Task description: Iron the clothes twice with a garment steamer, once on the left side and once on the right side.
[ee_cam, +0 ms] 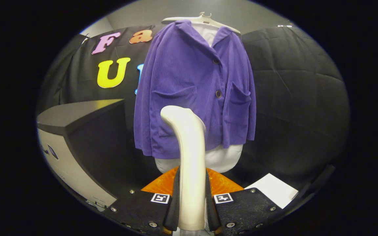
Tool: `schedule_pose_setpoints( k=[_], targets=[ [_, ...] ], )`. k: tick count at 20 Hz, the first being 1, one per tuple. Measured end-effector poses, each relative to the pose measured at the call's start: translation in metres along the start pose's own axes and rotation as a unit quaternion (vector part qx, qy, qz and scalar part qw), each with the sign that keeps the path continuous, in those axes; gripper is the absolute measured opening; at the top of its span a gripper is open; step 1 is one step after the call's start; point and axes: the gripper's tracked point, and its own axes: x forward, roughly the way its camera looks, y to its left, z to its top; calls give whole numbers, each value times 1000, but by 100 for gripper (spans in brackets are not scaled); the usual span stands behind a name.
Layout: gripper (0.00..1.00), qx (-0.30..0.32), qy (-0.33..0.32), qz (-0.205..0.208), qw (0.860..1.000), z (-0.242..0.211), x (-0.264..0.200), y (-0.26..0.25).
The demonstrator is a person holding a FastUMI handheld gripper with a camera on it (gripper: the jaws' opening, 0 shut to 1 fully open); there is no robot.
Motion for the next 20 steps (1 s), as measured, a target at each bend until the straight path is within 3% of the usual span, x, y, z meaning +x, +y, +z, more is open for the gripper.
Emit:
schedule_pose_setpoints(
  k=[9,20],
  targets=[
    [34,27,-140,-49,989,178,-36,-37],
    [34,43,-190,-102,976,290,19,-82]
  ],
)
